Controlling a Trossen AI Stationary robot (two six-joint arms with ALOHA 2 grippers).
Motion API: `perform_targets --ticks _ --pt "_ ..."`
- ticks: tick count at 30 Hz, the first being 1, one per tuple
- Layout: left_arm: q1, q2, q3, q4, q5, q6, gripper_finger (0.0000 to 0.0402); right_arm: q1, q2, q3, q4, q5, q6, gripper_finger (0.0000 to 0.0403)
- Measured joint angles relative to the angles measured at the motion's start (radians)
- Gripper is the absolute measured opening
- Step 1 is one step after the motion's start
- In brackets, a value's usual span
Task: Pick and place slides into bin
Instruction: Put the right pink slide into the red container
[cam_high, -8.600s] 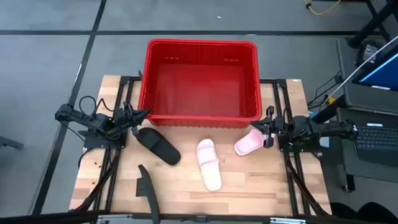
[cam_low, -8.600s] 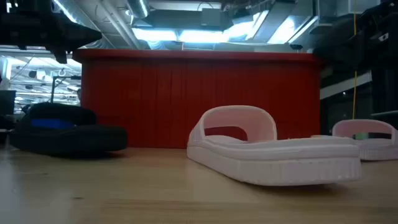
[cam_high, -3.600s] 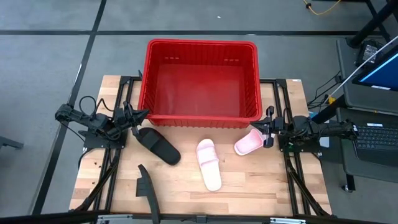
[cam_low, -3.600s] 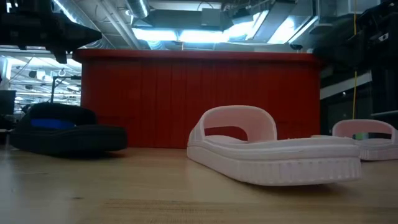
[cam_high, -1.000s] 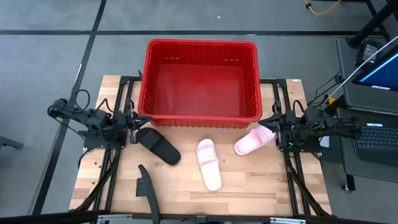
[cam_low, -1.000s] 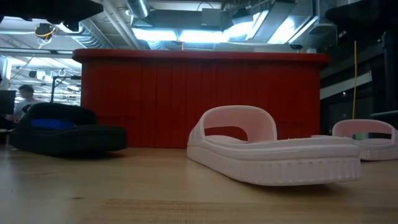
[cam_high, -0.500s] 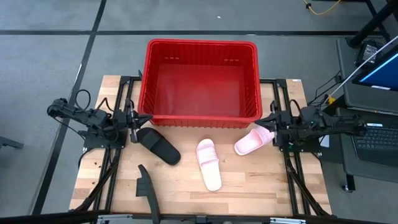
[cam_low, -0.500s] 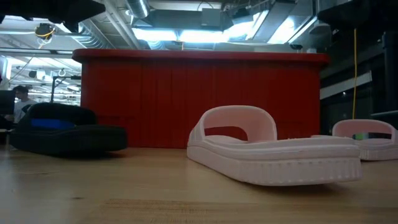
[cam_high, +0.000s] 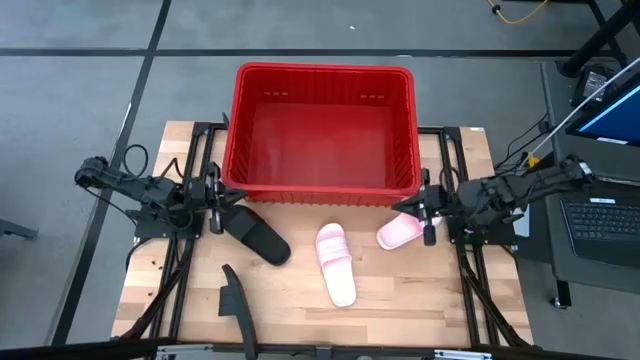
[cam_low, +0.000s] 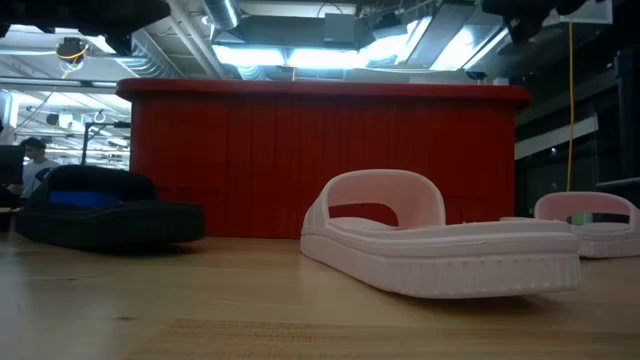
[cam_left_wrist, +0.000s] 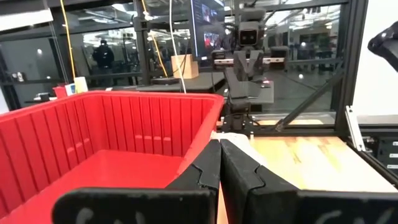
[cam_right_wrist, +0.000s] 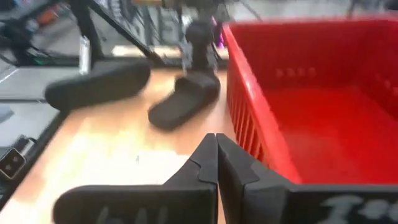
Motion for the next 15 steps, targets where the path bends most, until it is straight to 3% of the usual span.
perform_targets --ticks 6,15 --pt "0.000 0.016 0.000 -0.001 0.001 -0.014 0.0002 0.186 0.153 0.126 -0.176 0.205 0.181 0.0002" --pt "0.000 0.041 0.000 -0.001 0.001 -0.014 0.0002 0.326 0.308 0.273 -0.497 0.271 0.552 0.0002"
